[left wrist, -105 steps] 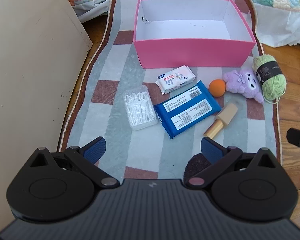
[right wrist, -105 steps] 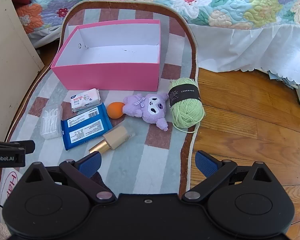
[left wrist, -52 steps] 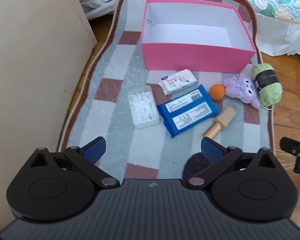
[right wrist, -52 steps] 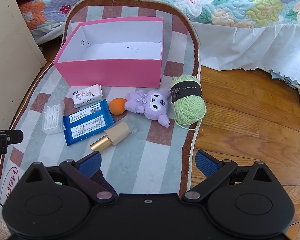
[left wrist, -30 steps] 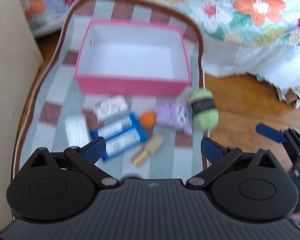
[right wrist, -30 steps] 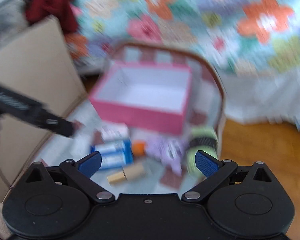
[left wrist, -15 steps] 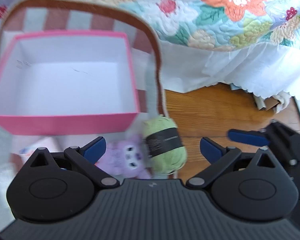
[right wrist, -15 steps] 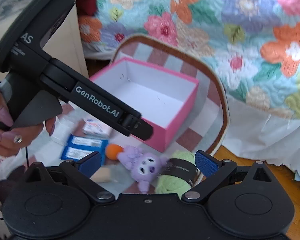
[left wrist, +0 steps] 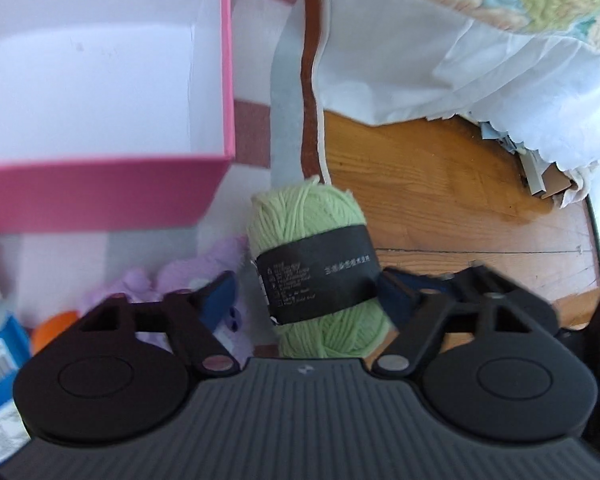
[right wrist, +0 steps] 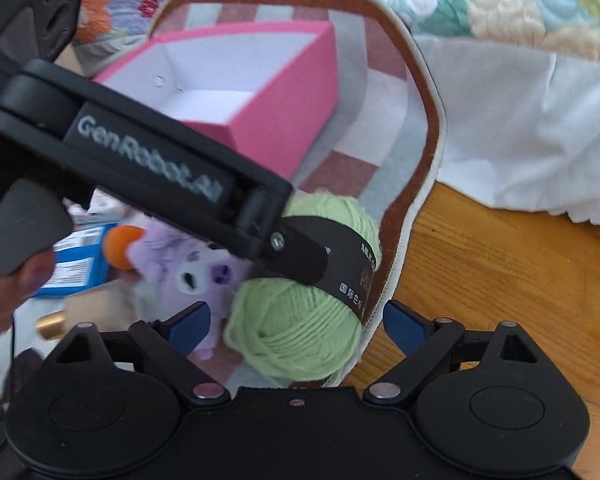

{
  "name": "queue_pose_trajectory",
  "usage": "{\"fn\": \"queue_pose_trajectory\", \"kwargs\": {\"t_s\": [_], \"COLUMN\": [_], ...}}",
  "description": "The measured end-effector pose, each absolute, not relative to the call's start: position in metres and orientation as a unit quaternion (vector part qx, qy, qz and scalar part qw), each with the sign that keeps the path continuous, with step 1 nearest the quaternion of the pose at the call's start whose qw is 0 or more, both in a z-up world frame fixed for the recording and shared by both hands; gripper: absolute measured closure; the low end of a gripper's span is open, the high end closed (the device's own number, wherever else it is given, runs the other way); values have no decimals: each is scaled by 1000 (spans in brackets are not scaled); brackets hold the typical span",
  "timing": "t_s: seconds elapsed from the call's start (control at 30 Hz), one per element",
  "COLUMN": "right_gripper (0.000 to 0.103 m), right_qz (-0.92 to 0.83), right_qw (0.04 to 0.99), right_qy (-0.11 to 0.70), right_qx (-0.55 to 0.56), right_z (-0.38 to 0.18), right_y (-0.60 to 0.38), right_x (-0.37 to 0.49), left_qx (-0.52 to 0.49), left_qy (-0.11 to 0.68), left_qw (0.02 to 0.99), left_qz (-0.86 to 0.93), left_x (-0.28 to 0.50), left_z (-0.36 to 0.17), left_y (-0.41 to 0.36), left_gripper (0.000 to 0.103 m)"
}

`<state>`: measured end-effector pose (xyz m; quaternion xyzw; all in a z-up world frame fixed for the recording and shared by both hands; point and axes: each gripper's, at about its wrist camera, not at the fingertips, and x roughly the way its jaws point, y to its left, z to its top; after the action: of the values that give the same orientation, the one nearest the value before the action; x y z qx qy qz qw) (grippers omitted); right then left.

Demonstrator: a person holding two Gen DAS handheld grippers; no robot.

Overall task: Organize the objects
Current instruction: 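Grasp the green yarn ball with the left gripper and lift it, then carry the yarn ball into the pink box and open the left gripper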

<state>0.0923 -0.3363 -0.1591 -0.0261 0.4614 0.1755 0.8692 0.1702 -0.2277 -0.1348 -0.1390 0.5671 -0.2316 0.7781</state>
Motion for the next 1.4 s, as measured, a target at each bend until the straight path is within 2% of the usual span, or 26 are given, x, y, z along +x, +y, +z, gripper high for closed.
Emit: {"fn": "queue_pose_trajectory", "kwargs": {"t_s": [0.03,0.2,0.27,0.47,0.63,0.77,1.03,1.2,1.4], "right_gripper": [15,37,39,39,39,39,39,39,39], "right_qz": [173,134,128,123,120,138,168,169,176], "right_qw": [866,867,866,873,877,887,903,909,891], "right_qy": [470,478,482,472,465,439,391,379,418], "right_qx": [-20,-36,-18,-27,-6,-32,-56,-24,15], "right_z": [-165,-169,-161,-121,-73,-35,20,16,-30], "right_y": [-335,-325,-328,-314,-292,-267,-233,-232,-228], "right_x": [96,96,93,70,58,51,82,131,210], "left_qx": [-155,-179,-176,-181,-179,-183,-156,-119,-111], "left_qy": [570,563,561,566,540,521,477,476,504], "left_qw": [770,767,766,761,773,785,824,839,832], "left_qz": [-239,-251,-259,-262,-281,-279,-263,-237,-205], "left_x": [171,163,158,148,133,130,161,213,272], "left_z": [-139,-139,-130,-84,-35,5,59,56,-2], "left_y": [-228,-228,-227,-207,-174,-145,-110,-113,-122], "left_gripper": [43,45,45,45,45,45,45,45,45]}}
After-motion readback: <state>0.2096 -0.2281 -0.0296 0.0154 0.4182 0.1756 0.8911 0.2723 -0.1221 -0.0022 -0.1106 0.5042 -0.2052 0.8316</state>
